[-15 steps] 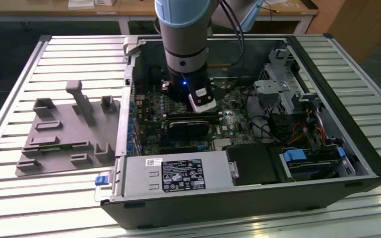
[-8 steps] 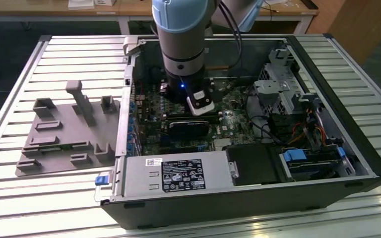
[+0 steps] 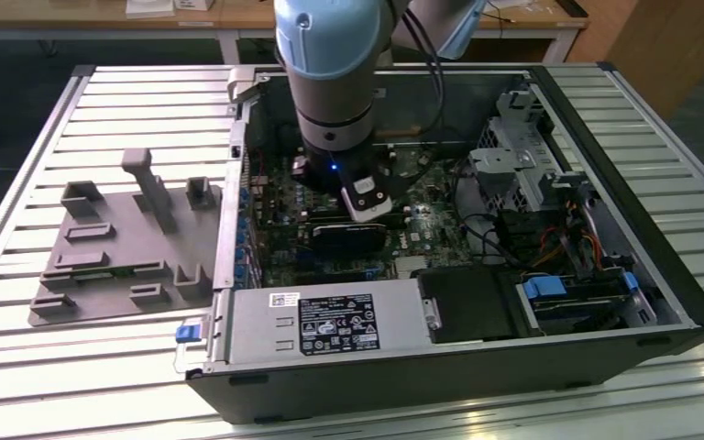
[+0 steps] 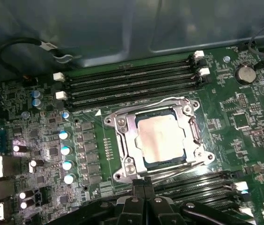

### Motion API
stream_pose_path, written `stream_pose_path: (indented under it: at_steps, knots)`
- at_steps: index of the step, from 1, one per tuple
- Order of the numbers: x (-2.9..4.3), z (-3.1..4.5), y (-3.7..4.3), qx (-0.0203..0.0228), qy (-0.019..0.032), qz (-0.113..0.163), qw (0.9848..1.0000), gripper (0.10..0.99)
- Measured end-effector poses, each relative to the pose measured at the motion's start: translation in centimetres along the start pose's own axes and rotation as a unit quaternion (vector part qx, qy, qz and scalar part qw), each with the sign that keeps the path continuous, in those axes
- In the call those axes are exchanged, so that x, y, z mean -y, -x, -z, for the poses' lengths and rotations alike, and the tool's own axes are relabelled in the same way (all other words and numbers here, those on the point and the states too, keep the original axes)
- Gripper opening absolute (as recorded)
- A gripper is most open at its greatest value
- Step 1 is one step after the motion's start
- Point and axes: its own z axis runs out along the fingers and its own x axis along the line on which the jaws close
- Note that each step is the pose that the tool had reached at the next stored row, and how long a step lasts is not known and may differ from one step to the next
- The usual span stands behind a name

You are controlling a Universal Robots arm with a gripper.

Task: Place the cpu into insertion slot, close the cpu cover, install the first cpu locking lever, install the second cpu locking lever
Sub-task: 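Install the second cpu locking lever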

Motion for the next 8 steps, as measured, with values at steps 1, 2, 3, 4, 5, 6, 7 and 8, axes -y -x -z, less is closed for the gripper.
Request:
stream_pose_path:
  at_steps: [1, 2, 3, 4, 5, 6, 7, 8]
  knots:
    - [0.08, -0.04, -0.09, -0.0005, 0.0025, 0.0, 1.0, 0.102]
    - [0.16, -0.07, -0.18, -0.001, 0.0048, 0.0, 1.0, 0.102]
    - [0.26, -0.11, -0.28, -0.0015, 0.0071, -0.001, 1.0, 0.102]
    - [0.34, -0.15, -0.37, -0.0019, 0.0093, -0.001, 1.0, 0.102]
    - [0.42, -0.18, -0.46, -0.0024, 0.0115, -0.001, 0.9999, 0.102]
    - [0.49, -0.21, -0.54, -0.0028, 0.0136, -0.001, 0.9999, 0.102]
    - [0.56, -0.22, -0.61, -0.0032, 0.0154, -0.001, 0.9999, 0.102]
    - [0.63, -0.22, -0.64, -0.0035, 0.0169, -0.001, 0.9999, 0.102]
